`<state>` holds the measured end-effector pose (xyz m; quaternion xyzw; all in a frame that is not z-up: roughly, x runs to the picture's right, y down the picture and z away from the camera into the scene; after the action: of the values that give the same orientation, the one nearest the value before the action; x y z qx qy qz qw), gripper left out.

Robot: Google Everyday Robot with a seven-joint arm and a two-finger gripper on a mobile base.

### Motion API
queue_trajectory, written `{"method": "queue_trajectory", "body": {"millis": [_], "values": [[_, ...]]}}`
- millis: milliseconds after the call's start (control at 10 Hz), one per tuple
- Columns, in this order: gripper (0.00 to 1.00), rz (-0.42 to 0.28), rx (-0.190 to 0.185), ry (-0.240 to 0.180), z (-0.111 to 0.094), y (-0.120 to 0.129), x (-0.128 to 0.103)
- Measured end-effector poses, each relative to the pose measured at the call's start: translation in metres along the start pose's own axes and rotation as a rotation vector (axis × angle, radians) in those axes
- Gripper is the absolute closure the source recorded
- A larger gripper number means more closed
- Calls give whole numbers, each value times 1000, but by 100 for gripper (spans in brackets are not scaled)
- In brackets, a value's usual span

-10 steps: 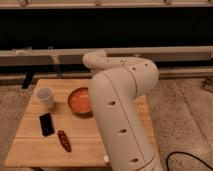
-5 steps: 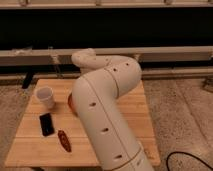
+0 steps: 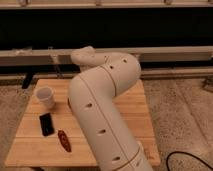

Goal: Place the white sponge in the ceramic bowl

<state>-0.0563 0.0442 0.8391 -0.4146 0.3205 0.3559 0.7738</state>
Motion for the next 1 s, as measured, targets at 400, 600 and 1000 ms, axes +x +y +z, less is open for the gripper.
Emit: {"method": "queue_trajectory", "body": {"millis": [400, 600, 1000], "values": [[100, -72, 2, -115, -36, -3, -36], [100, -117, 6, -183, -58, -7, -58], [100, -204, 17, -295, -95, -8, -82]]}}
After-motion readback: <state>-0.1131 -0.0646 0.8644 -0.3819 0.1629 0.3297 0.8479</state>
